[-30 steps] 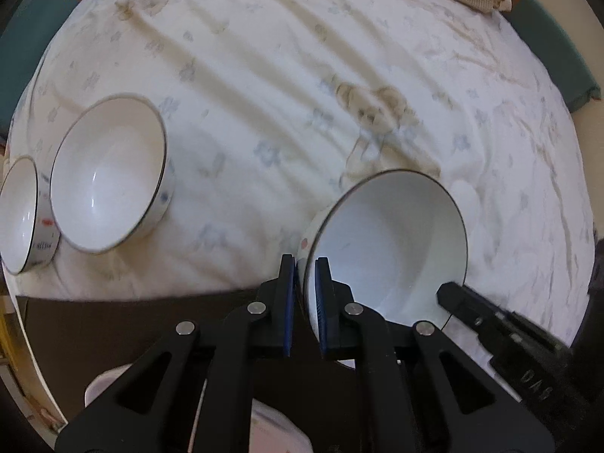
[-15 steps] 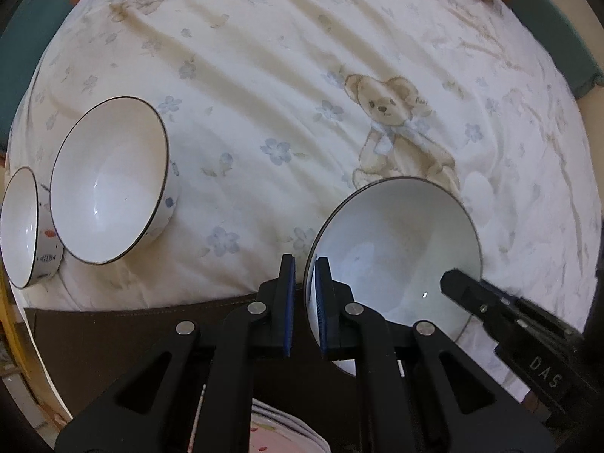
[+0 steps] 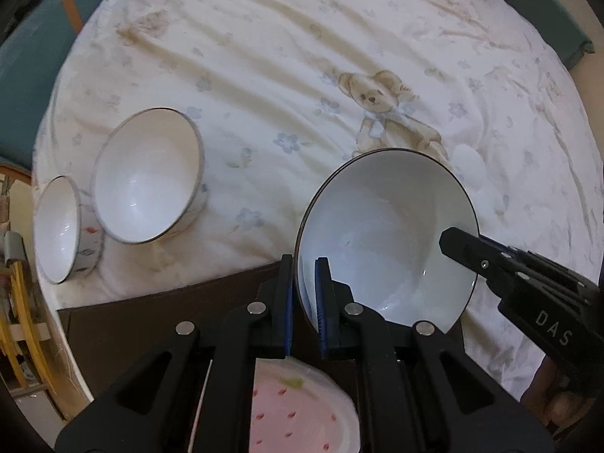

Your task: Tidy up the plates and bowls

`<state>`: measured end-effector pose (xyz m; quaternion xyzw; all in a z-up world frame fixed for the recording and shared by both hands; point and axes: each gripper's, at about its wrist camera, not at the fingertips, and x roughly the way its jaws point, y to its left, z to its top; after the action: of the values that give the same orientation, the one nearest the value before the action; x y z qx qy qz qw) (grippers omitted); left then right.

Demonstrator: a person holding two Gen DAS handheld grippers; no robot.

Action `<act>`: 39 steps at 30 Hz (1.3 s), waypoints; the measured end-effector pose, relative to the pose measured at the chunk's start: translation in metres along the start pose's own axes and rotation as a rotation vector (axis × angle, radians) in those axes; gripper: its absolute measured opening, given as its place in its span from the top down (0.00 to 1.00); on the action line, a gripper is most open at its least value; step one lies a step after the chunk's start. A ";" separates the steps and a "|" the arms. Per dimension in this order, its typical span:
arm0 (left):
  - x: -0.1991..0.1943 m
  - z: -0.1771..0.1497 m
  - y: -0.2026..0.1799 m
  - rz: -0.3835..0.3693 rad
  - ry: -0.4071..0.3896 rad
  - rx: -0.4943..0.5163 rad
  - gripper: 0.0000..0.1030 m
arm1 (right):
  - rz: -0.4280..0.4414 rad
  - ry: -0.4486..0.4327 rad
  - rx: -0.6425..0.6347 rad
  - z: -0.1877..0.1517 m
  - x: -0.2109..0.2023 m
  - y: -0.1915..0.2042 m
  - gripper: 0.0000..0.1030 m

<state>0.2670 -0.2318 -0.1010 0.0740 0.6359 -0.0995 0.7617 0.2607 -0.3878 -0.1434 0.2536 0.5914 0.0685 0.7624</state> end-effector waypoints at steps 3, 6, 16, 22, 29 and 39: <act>-0.018 -0.015 0.013 -0.002 -0.031 -0.017 0.93 | 0.013 -0.011 -0.045 -0.006 -0.012 0.013 0.90; -0.034 -0.036 0.028 -0.011 -0.055 -0.030 0.93 | 0.028 -0.025 -0.094 -0.013 -0.025 0.030 0.90; -0.075 -0.110 0.088 -0.073 -0.092 -0.092 0.93 | 0.110 -0.022 -0.211 -0.077 -0.045 0.085 0.89; -0.087 -0.159 0.117 -0.128 -0.104 -0.147 0.93 | 0.130 -0.020 -0.275 -0.113 -0.052 0.110 0.88; -0.082 -0.195 0.142 -0.195 -0.116 -0.195 0.93 | 0.147 -0.037 -0.350 -0.161 -0.056 0.133 0.87; -0.054 -0.185 0.147 -0.223 -0.082 -0.219 0.93 | 0.141 -0.078 -0.326 -0.174 -0.050 0.133 0.84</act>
<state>0.1178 -0.0423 -0.0835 -0.0848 0.6155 -0.1163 0.7749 0.1091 -0.2403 -0.0680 0.1698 0.5232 0.2070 0.8091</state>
